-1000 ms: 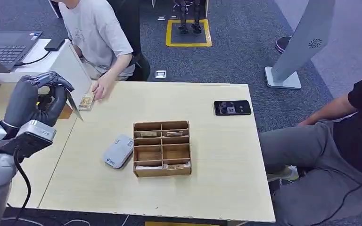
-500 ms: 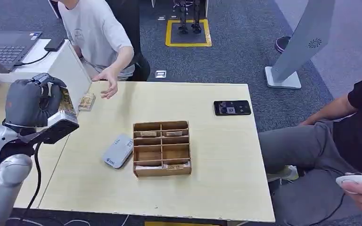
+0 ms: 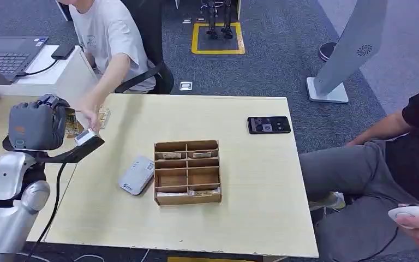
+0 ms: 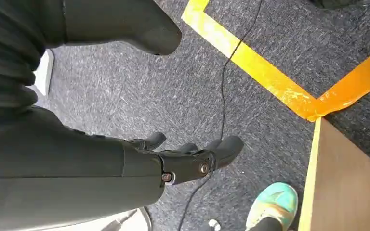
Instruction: Pass the card to the sensor for recognition and then transmit it.
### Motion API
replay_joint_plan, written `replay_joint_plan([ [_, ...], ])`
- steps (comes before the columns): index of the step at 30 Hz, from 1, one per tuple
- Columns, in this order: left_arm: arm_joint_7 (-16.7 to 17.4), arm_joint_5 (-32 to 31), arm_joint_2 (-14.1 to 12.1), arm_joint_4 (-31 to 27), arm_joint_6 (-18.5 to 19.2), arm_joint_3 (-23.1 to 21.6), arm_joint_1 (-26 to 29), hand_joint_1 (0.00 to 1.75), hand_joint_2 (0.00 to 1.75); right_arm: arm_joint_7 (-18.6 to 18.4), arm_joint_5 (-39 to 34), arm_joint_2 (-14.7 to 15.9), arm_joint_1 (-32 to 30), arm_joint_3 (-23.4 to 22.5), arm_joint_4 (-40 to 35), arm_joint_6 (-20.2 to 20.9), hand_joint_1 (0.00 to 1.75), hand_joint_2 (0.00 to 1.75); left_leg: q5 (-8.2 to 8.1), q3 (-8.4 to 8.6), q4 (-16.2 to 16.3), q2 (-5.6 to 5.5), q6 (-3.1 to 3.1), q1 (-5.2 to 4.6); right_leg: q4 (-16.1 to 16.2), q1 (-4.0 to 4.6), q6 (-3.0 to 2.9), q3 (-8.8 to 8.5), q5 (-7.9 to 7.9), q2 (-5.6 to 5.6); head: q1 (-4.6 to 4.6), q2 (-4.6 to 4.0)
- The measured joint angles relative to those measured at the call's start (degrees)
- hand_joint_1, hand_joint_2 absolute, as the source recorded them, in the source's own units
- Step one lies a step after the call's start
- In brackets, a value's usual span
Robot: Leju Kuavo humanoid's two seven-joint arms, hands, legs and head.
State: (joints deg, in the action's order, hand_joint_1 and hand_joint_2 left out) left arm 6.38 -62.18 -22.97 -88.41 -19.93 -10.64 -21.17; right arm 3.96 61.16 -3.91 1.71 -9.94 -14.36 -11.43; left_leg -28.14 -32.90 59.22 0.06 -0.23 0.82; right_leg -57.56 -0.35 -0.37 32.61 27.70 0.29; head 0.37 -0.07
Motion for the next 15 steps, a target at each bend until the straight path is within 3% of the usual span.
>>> replay_joint_plan([
  [15,1.38,-3.82,0.20,1.31,-0.70,0.00,0.00,1.75,1.75,-0.04,-0.66,-0.09,0.14,0.92,-0.02,0.07,0.00,1.75,0.00,0.00,0.00,0.00,0.00,0.00,0.00,0.00,0.00,0.00,0.00,0.00,0.00,0.00],
])
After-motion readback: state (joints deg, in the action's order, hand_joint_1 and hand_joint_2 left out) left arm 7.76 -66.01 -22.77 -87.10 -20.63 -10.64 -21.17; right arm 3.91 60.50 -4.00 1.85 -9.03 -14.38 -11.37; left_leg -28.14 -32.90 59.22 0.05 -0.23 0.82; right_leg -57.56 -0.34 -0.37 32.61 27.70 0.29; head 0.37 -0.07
